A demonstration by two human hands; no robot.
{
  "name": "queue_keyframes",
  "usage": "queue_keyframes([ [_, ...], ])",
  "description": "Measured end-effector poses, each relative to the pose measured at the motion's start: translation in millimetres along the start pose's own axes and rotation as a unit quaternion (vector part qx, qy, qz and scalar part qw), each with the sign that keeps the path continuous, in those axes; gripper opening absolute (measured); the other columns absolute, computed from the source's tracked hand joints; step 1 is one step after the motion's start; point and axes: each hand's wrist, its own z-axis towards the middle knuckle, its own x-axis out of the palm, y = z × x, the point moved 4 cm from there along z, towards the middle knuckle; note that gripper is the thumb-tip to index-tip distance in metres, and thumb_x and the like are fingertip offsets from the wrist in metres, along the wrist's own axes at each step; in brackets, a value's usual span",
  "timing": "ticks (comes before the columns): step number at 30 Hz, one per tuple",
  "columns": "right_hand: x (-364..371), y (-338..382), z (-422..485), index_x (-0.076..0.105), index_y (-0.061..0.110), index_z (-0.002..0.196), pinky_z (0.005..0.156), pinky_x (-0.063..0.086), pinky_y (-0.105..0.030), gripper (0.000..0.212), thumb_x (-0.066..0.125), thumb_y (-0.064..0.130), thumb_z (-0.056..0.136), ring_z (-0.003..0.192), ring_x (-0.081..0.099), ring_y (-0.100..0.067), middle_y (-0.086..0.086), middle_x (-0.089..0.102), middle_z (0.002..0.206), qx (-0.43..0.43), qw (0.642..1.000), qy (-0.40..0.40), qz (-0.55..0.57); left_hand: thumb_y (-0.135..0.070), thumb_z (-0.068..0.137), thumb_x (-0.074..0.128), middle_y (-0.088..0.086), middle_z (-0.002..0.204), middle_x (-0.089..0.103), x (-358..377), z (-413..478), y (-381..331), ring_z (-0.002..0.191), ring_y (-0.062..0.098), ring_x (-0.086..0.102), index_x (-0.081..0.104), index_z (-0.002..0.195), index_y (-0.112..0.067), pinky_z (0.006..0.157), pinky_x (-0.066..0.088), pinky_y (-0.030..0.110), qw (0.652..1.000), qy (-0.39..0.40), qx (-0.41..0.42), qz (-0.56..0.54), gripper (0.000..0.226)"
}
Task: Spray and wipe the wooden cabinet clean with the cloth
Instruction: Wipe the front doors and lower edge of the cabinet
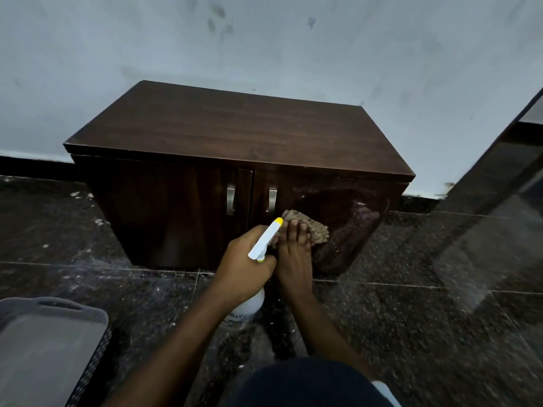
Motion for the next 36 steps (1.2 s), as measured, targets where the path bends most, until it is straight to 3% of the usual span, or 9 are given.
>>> queue_keyframes([
  [5, -29, -30, 25, -0.002, 0.004, 0.159, 0.127, 0.002, -0.054, 0.076, 0.037, 0.031, 0.101, 0.155, -0.001, -0.047, -0.033, 0.004, 0.165, 0.196, 0.975, -0.091, 0.053, 0.010, 0.082, 0.062, -0.002, 0.103, 0.074, -3, -8, 5, 0.092, 0.010, 0.068, 0.071, 0.115, -0.018, 0.074, 0.054, 0.027, 1.000, -0.016, 0.000, 0.007, 0.045],
  [8, -45, -19, 66, -0.008, 0.008, 0.162, 0.125, -0.017, -0.042, 0.079, 0.036, 0.033, 0.101, 0.155, -0.022, -0.034, -0.027, -0.008, 0.166, 0.159, 0.974, -0.148, 0.067, 0.011, 0.082, 0.062, -0.002, 0.100, 0.074, -3, -9, 10, 0.087, 0.009, 0.068, 0.072, 0.115, -0.018, 0.068, 0.052, 0.024, 1.000, -0.025, -0.006, -0.002, 0.044],
  [12, -19, 15, 46, 0.017, -0.004, 0.156, 0.124, -0.002, -0.048, 0.086, 0.052, 0.033, 0.086, 0.144, 0.031, -0.049, -0.031, 0.037, 0.156, -0.056, 0.997, -0.056, -0.025, 0.014, 0.080, 0.062, -0.008, 0.092, 0.073, -6, -9, 13, 0.074, -0.001, 0.064, 0.071, 0.106, -0.023, 0.065, 0.044, 0.010, 0.999, -0.041, -0.010, -0.012, 0.046],
  [15, -25, -12, 21, 0.026, -0.003, 0.156, 0.124, 0.016, -0.050, 0.099, 0.078, 0.020, 0.076, 0.139, 0.037, -0.050, -0.032, 0.047, 0.148, -0.030, 0.998, -0.031, -0.043, 0.012, 0.080, 0.062, -0.005, 0.092, 0.073, 3, -7, 8, 0.079, 0.006, 0.066, 0.071, 0.107, -0.026, 0.064, 0.045, 0.009, 0.999, -0.034, -0.004, -0.014, 0.047],
  [17, -43, -24, 38, 0.014, -0.004, 0.160, 0.126, 0.007, -0.050, 0.097, 0.072, 0.024, 0.087, 0.149, 0.022, -0.052, -0.032, 0.023, 0.162, 0.096, 0.991, -0.090, 0.024, 0.012, 0.080, 0.061, -0.002, 0.098, 0.075, 8, -5, 5, 0.087, 0.009, 0.067, 0.072, 0.112, -0.020, 0.068, 0.049, 0.013, 0.999, -0.036, -0.006, -0.021, 0.046],
  [19, -50, -16, 63, -0.010, 0.007, 0.162, 0.126, -0.010, -0.042, 0.080, 0.039, 0.035, 0.106, 0.157, -0.009, -0.041, -0.018, -0.013, 0.169, 0.164, 0.971, -0.140, 0.107, 0.011, 0.080, 0.061, 0.001, 0.099, 0.074, 7, -4, 6, 0.089, 0.011, 0.067, 0.071, 0.113, -0.018, 0.071, 0.050, 0.018, 0.999, -0.043, -0.008, -0.026, 0.045],
  [25, -30, 2, 38, 0.013, 0.005, 0.160, 0.125, 0.006, -0.046, 0.077, 0.042, 0.023, 0.091, 0.156, 0.008, -0.036, -0.016, 0.014, 0.166, -0.137, 0.989, -0.030, -0.044, -0.003, 0.076, 0.055, -0.012, 0.077, 0.064, 4, -9, -3, 0.064, 0.005, 0.055, 0.064, 0.097, -0.032, 0.060, 0.040, 0.014, 0.997, -0.057, -0.002, -0.053, 0.037],
  [31, -51, 22, 61, 0.005, 0.009, 0.164, 0.128, -0.004, -0.041, 0.070, 0.036, 0.026, 0.103, 0.159, -0.010, -0.029, -0.008, -0.005, 0.171, 0.003, 0.992, -0.076, 0.099, -0.008, 0.075, 0.056, 0.009, 0.089, 0.070, -13, -8, -5, 0.077, 0.021, 0.064, 0.063, 0.100, -0.045, 0.063, 0.049, 0.031, 0.996, -0.086, 0.007, -0.036, 0.045],
  [36, -65, 55, 86, 0.034, 0.006, 0.157, 0.128, 0.005, -0.039, 0.067, 0.049, 0.014, 0.092, 0.159, 0.004, -0.023, -0.011, 0.024, 0.166, -0.196, 0.979, -0.016, 0.056, 0.012, 0.079, 0.064, -0.001, 0.087, 0.066, -19, -7, 1, 0.076, 0.002, 0.061, 0.062, 0.099, -0.041, 0.062, 0.043, 0.007, 0.988, -0.153, -0.002, -0.026, 0.057],
])
